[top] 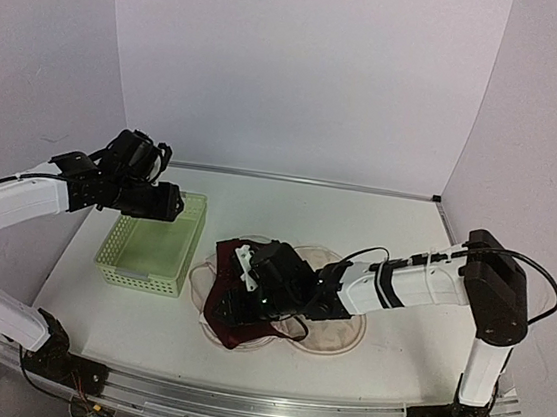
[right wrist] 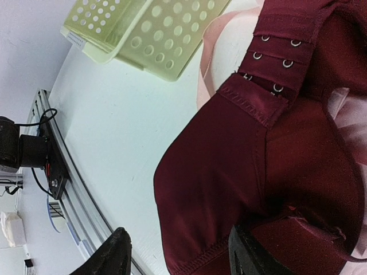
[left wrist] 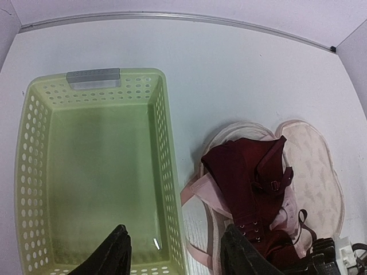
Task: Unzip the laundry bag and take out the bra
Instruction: Pick up the bra from the laundry bag.
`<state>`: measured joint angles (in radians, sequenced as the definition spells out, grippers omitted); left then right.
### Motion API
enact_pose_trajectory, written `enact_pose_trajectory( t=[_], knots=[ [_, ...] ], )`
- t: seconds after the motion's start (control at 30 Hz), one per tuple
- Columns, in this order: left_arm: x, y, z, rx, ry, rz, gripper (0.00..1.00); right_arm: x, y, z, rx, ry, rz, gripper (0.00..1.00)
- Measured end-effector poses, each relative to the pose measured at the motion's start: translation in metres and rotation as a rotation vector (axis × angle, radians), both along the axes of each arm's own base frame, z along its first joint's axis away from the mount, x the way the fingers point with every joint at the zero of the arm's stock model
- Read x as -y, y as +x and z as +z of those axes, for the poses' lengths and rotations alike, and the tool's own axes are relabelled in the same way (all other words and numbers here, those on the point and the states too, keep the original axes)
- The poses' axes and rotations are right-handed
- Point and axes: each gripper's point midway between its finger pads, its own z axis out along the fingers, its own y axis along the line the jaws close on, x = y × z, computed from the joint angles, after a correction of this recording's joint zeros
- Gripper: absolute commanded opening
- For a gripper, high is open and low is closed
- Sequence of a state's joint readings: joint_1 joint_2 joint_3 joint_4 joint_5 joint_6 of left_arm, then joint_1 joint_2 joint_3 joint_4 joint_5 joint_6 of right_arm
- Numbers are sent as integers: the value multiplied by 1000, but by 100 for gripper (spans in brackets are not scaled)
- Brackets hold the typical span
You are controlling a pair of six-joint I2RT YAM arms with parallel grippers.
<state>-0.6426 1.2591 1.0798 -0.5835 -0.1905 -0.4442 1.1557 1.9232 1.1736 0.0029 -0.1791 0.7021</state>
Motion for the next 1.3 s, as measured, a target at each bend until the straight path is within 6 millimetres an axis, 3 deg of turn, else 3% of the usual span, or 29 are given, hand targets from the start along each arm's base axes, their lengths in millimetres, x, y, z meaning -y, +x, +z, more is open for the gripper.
enact_pose_trajectory(
  t=[0.17,0.43,0.6,0.83,1.3],
  knots=[
    [-2,-2,-1,-2,1,0,55,-2,18,10,30,14,-44,60],
    [-2,-2,-1,0,4,-1,55,-13,72,43,67,96,-127,60],
    [-2,-2,-1,1,6,1,56,-18,96,35,59,100,-157,60],
    [-3,-1,-1,5,12,2,56,-19,101,14,18,74,-172,60],
    [-4,-1,-1,7,17,4,56,-17,105,13,10,72,-213,60]
  ],
)
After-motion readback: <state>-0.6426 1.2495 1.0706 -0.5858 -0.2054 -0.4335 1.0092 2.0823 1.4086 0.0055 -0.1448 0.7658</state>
